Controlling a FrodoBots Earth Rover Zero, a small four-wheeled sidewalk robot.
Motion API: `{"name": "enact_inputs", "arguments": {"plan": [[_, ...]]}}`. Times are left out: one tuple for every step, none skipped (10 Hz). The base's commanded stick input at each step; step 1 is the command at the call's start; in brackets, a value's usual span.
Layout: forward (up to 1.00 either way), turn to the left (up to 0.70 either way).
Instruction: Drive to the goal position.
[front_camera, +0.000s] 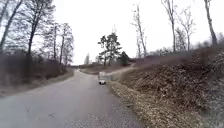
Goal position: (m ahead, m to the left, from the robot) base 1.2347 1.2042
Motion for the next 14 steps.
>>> {"name": "enact_inputs", "arguments": {"plan": [[0.94,0.00],[0.92,0.00],[0.89,0.00],[0.86,0.00],[0.84,0.00],[0.83,0.00],[0.83,0.00],[0.82,0.00],[0.81,0.00],[0.79,0.00],[0.77,0.00],[0.76,0.00],[0.72,0.00],[0.65,0.00]]}}
